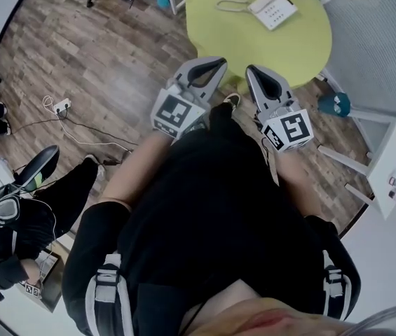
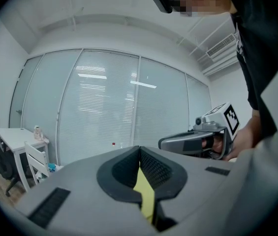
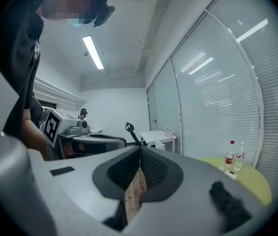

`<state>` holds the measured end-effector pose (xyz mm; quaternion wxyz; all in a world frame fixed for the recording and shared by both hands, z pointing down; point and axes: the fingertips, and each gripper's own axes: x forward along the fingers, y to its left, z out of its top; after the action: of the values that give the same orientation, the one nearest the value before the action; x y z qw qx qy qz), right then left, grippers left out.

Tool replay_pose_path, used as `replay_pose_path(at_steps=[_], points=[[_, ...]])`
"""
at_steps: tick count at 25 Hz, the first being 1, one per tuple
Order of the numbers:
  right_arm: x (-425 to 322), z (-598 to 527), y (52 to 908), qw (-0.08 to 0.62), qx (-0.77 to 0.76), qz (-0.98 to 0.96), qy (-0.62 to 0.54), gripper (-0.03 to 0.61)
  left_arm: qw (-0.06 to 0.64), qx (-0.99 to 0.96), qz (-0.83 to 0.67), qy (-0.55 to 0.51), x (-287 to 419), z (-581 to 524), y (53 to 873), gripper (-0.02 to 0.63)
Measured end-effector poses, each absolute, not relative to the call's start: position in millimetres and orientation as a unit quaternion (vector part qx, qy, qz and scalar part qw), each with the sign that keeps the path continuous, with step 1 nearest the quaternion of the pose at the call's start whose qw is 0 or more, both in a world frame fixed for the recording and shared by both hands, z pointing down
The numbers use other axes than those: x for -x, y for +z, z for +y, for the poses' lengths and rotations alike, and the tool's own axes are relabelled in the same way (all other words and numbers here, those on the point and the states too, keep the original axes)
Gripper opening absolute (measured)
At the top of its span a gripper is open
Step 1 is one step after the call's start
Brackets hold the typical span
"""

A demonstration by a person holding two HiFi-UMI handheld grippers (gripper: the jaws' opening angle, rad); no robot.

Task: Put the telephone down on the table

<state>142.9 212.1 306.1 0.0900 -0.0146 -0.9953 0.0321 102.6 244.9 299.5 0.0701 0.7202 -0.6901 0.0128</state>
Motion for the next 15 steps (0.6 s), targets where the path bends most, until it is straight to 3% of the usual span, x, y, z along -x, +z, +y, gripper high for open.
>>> replay_pose_path(at_steps=[15], points=[[-89, 104, 314, 0.087, 0.017, -0.995, 0.042, 0.018, 0.08, -0.724, -0.684, 0.034, -52, 138, 304, 0.011]])
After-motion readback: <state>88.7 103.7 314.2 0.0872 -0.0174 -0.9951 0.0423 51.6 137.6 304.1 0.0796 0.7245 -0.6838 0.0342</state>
